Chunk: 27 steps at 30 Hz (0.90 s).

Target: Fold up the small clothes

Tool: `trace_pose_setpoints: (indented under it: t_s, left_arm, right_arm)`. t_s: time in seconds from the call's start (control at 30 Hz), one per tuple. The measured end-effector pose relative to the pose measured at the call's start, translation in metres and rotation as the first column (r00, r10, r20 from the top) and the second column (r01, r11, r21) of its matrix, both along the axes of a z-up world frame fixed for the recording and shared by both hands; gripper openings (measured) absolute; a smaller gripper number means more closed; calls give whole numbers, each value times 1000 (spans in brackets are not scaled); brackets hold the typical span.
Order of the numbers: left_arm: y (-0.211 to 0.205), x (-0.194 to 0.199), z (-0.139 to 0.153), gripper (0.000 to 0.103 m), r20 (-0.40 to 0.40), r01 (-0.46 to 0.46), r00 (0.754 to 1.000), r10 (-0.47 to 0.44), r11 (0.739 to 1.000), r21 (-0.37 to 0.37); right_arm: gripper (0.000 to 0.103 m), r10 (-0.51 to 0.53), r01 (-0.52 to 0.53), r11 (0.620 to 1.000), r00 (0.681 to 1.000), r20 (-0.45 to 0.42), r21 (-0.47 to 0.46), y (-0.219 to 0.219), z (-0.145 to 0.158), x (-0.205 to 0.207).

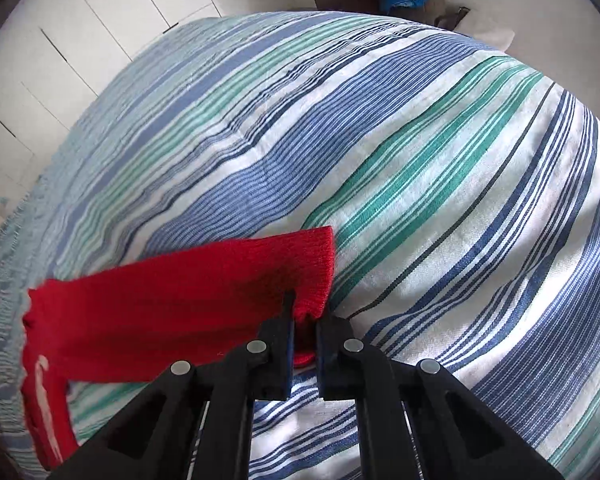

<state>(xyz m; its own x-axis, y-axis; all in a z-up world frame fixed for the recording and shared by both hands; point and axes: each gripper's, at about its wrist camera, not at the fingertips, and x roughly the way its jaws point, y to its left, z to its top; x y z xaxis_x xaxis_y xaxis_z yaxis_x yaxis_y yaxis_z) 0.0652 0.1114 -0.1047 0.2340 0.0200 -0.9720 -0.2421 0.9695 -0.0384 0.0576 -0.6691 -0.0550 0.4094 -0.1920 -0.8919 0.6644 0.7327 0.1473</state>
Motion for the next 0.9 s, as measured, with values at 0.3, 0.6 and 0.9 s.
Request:
trace_pose_setpoints:
  t_s: [0.3,0.6,0.9]
  left_arm:
    - [7,-3,2,87,17,-13,1000,14,999,-36]
    - [5,-4,12,87,73,57,996,-54,997,-51]
    - [-46,72,3,79,89,481,753,-652,638,601]
  right_arm:
    - [62,93,-93,996,996,1,-13,7,5,9]
    - [103,139,-138,990,961,238,-19,70,82,-79]
    - [103,365,-385,922,898,245,38,229,58,-85]
